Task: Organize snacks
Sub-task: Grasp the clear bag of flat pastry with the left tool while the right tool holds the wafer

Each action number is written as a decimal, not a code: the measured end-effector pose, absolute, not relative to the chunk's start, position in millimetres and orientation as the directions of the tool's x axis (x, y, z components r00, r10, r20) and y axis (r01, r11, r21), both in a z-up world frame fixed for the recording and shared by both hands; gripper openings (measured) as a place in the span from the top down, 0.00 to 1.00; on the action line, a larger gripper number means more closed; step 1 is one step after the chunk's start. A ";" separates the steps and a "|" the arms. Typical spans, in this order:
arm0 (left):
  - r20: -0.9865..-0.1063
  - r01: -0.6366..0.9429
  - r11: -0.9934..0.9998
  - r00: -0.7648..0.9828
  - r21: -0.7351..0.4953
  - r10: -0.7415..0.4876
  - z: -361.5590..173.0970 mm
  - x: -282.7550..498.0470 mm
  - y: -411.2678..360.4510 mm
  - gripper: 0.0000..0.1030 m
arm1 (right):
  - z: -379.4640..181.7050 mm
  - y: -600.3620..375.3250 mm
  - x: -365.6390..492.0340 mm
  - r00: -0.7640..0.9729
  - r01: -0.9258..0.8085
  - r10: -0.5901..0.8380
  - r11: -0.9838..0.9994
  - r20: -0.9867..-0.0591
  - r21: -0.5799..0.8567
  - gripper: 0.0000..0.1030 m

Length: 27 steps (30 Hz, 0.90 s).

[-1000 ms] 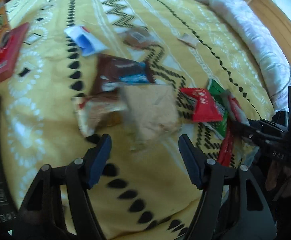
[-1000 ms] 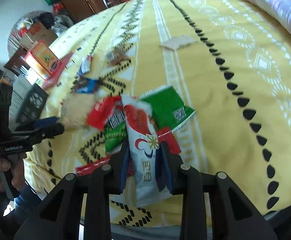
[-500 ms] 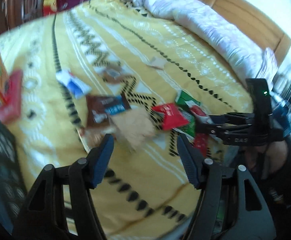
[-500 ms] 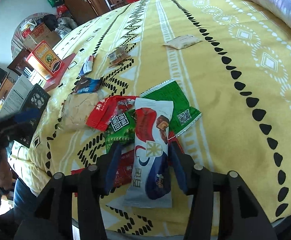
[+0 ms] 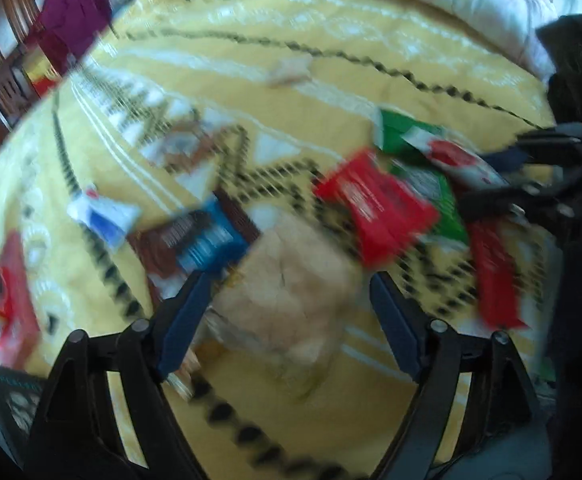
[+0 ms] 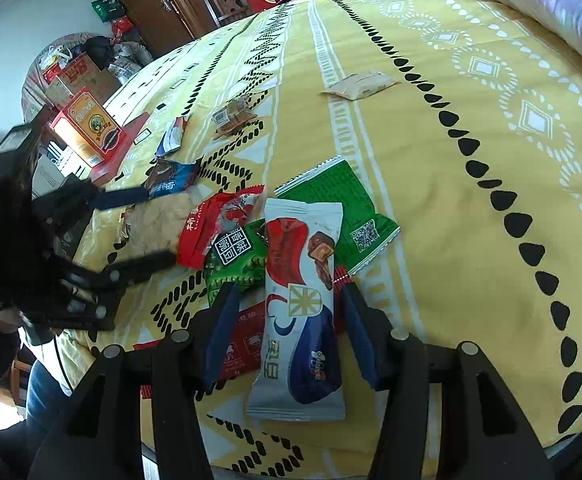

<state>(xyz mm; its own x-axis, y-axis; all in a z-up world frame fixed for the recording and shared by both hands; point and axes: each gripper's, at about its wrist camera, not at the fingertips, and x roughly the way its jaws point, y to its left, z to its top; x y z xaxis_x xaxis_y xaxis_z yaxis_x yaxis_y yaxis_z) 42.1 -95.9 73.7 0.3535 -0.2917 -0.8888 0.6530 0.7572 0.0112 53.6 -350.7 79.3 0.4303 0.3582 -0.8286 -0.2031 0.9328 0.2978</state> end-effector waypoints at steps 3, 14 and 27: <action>-0.899 0.618 0.757 0.180 -0.212 -0.399 75.8 29.2 -87.0 0.21 | 79.0 -351.0 53.3 0.434 -0.201 0.361 0.932 -0.825 0.301 0.45; -0.857 0.396 0.890 0.354 -0.225 -0.374 76.7 33.5 -73.1 0.20 | 78.9 -352.0 50.5 0.456 -0.176 0.331 0.943 -0.826 0.281 0.33; -0.862 0.396 0.910 0.414 -0.120 -0.293 61.9 24.1 -85.3 0.38 | 89.6 -349.9 47.3 0.488 -0.189 0.288 0.957 -0.824 0.223 0.64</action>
<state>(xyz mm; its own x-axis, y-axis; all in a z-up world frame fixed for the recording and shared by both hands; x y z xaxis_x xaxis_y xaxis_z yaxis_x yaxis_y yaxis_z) 24.1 -85.3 61.9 0.4138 -0.2934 -0.8618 0.3960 0.9104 -0.1198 47.3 -349.9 89.6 0.4881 0.2879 -0.8240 -0.1886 0.9565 0.2225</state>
